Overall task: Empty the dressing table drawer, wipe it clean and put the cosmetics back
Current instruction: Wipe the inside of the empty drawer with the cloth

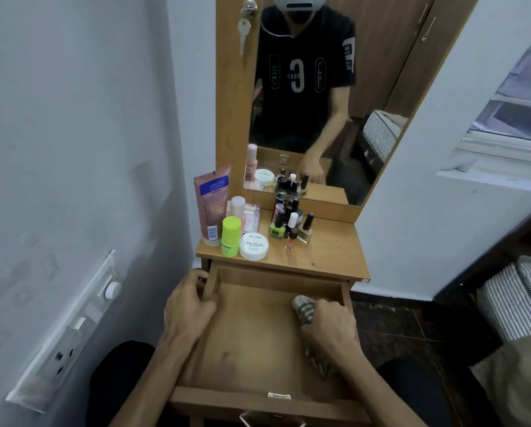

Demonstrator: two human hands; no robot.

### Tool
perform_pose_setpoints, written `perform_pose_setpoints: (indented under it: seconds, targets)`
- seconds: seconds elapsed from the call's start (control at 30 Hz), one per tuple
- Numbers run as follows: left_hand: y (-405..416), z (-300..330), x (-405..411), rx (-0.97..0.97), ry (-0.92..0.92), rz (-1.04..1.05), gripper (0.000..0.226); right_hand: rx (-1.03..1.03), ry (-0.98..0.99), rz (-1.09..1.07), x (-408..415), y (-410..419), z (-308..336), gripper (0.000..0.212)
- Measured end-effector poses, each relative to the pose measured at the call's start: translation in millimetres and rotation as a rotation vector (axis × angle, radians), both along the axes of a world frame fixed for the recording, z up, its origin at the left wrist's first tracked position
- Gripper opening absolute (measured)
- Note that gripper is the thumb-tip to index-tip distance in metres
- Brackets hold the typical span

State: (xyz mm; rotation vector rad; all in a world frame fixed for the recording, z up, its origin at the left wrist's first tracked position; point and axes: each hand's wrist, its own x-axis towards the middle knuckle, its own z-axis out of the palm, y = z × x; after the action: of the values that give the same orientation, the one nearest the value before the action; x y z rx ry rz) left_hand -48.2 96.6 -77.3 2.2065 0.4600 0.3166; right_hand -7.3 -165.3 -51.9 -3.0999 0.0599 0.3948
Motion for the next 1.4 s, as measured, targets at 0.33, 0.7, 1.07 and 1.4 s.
perform_pose_setpoints:
  seconds: [0.33, 0.7, 1.07, 1.4]
  targets:
    - [-1.9, -6.6, 1.4, 0.148, -0.005, 0.003, 0.032, 0.39, 0.065, 0.0, 7.6, 92.0, -12.3, 0.039]
    - [-1.4, 1.7, -2.1, 0.211, -0.019, -0.011, 0.021, 0.719, 0.615, 0.327, -4.1, 134.0, 18.7, 0.015]
    - [-7.4, 6.1, -7.1, 0.284, 0.031, -0.033, 0.027, 0.261, 0.652, 0.42, -34.5, 130.0, -2.3, 0.027]
    - [-11.0, 4.0, -3.5, 0.333, 0.023, -0.009, 0.028, -0.127, 0.374, 0.196, -35.2, -16.3, 8.1, 0.036]
